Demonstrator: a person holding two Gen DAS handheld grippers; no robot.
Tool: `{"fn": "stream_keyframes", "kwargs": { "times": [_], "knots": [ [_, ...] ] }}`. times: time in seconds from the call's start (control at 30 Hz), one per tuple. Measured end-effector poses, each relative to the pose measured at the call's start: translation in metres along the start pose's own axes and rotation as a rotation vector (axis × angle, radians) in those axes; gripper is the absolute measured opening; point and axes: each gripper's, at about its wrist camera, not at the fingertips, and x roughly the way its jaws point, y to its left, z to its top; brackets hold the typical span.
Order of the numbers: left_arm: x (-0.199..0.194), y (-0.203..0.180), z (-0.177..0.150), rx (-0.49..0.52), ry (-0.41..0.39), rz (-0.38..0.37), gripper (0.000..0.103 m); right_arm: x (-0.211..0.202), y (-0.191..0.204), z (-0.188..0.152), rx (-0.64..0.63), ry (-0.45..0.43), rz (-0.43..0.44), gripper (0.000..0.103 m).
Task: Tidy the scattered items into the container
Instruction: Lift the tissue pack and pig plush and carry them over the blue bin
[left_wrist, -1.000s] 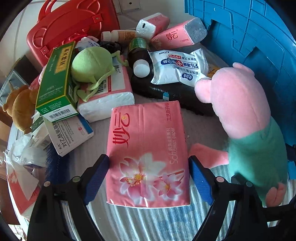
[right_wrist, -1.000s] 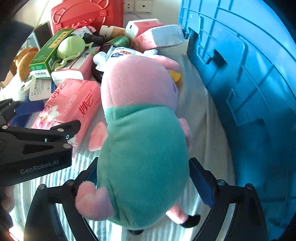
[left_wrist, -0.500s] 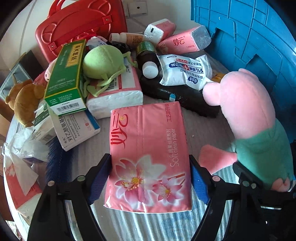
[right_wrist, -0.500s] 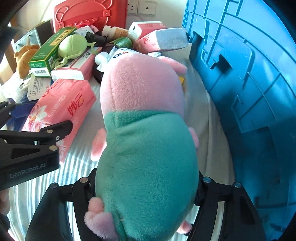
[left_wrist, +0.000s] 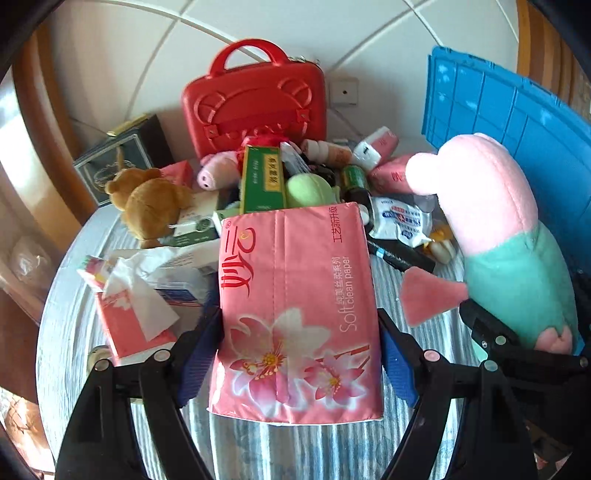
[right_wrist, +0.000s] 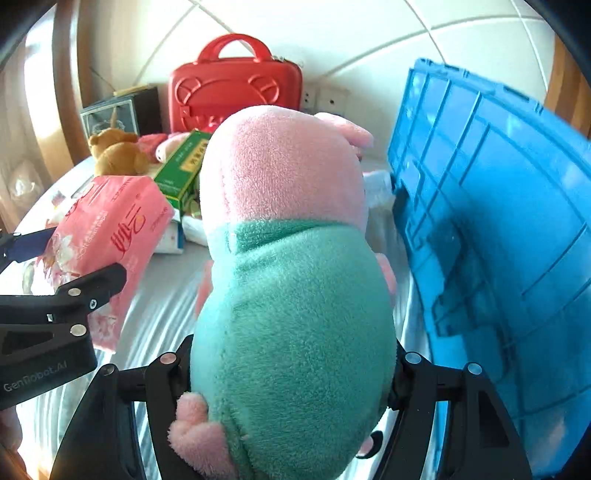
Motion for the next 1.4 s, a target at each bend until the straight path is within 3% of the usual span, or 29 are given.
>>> {"fn": "stream_keyframes", "kwargs": {
  "times": [0.23, 0.47, 0.7, 0.93, 1.2, 1.3, 1.4],
  "knots": [
    [-0.085, 0.027, 0.008, -0.078, -0.125, 0.069, 0.080, -0.081, 0.008, 0.038, -0.050, -0.173, 0.044, 0.070],
    [-0.152, 0.023, 0.017, -0.049, -0.247, 0.028, 0.080, -0.151, 0.016, 0.055, -0.045, -0.284, 0.010, 0.070],
    [-0.200, -0.010, 0.027, 0.025, -0.338, -0.011, 0.080, -0.214, -0.015, 0.047, -0.020, -0.365, -0.053, 0.070],
    [-0.231, -0.084, 0.050, 0.101, -0.421, -0.055, 0.080, -0.248, -0.086, 0.055, 0.015, -0.426, -0.120, 0.070],
    [-0.233, -0.219, 0.098, 0.139, -0.463, -0.092, 0.080, -0.242, -0.211, 0.074, -0.013, -0.448, -0.181, 0.070],
    [-0.223, -0.272, 0.122, 0.141, -0.421, -0.108, 0.080, -0.228, -0.265, 0.085, -0.034, -0.429, -0.187, 0.070],
    [-0.201, -0.321, 0.148, 0.144, -0.296, -0.171, 0.081, -0.204, -0.314, 0.098, -0.063, -0.381, -0.181, 0.070]
  ]
}}
